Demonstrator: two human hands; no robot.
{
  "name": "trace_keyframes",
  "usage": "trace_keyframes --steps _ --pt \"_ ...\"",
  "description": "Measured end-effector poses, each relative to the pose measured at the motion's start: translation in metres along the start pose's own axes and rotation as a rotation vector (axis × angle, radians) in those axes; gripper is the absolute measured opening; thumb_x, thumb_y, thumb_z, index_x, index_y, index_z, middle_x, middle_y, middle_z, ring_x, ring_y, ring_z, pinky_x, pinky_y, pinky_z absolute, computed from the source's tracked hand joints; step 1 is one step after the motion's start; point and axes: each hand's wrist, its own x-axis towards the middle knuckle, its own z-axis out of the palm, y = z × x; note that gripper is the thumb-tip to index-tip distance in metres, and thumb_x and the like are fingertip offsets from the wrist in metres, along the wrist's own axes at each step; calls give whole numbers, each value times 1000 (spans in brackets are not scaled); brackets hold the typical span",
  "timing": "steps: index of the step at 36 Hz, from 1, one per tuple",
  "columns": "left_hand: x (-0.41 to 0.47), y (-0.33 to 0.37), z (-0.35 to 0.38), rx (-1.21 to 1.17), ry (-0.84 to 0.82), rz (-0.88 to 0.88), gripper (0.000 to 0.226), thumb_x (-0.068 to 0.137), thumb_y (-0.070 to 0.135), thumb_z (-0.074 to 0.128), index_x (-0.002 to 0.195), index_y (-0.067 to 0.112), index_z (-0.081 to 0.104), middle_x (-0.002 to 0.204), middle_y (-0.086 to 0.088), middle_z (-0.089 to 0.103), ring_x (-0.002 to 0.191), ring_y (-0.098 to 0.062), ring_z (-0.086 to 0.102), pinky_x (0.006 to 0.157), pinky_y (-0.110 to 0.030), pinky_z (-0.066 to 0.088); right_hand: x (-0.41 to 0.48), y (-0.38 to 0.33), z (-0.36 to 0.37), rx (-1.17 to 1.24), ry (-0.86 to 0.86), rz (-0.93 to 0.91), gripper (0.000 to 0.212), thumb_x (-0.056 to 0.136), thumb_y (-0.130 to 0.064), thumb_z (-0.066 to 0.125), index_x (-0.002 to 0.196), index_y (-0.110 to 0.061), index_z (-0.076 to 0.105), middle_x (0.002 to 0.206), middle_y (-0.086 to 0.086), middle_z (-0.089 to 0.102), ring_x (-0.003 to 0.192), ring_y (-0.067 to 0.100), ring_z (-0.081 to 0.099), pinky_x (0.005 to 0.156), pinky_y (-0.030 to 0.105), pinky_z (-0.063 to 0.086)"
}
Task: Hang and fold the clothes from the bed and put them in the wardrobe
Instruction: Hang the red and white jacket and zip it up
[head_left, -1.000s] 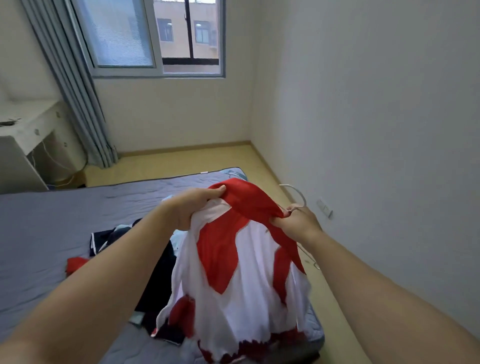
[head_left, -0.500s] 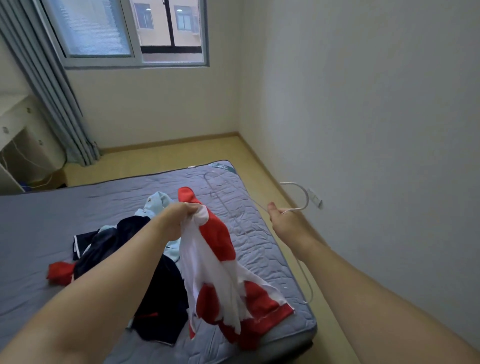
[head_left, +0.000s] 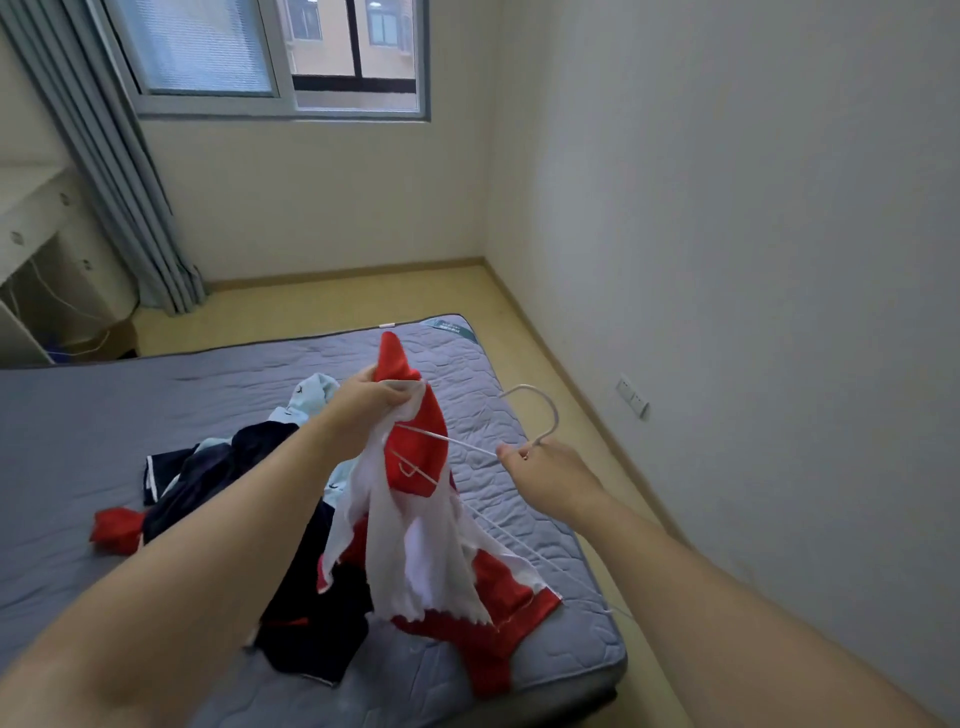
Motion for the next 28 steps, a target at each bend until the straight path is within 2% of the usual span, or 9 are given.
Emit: trace_keyframes --steps 3,6,9,12,14,16,18,20,28 --pt "-10 8 15 52 -109 24 31 82 -13 67 102 10 70 101 -14 73 92 -24 71 89 -37 57 5 -7 3 75 13 3 39 101 -43 41 73 -19 55 74 0 58 83 26 57 73 34 44" --pt "-24 17 30 162 -196 66 40 73 -10 66 104 15 69 96 -9 73 89 -22 69 87 -36 55 11 -14 6 287 69 75 18 93 -30 52 107 -20 56 100 3 67 97 27 62 86 37 49" --pt "-42 29 43 226 -250 79 48 57 1 59 101 18 70 85 -3 72 78 -17 68 75 -30 54 15 -21 9 464 79 118 63 91 -22 53 149 -26 31 130 6 61 113 26 60 98 40 48" --pt "-57 38 56 239 -320 88 53 53 -1 56 100 18 70 80 0 71 74 -15 66 68 -25 53 19 -25 12 467 128 68 78 92 -21 48 158 -39 11 131 3 62 113 26 61 94 36 49" --pt "-66 42 63 280 -362 105 59 51 -1 54 107 13 68 90 -10 68 82 -22 64 74 -32 49 22 -25 13 402 162 25 75 95 -26 51 158 -38 13 125 1 66 111 26 62 90 33 49" --pt "-71 46 66 373 -391 132 67 50 0 52 115 10 65 98 -17 65 91 -28 63 79 -40 50 25 -23 12 362 207 -14 55 96 -27 54 149 -30 40 110 2 69 104 27 65 78 29 49" --pt "-73 48 65 443 -421 148 66 51 3 53 117 8 63 98 -16 64 94 -29 63 83 -44 52 27 -21 8 312 251 -47 23 94 -24 54 114 -18 64 98 5 72 93 30 66 64 28 40" --pt "-73 49 62 473 -418 177 60 53 6 55 112 10 65 97 -14 66 94 -29 66 87 -48 54 30 -19 4 306 257 -48 14 92 -19 55 97 -10 65 93 9 71 86 32 63 62 28 35" --pt "-53 37 42 702 -178 281 47 54 38 67 100 31 65 92 2 72 89 -19 69 85 -46 57 29 -23 1 521 262 -59 17 86 -16 62 99 -13 51 86 2 63 78 22 59 68 36 49"
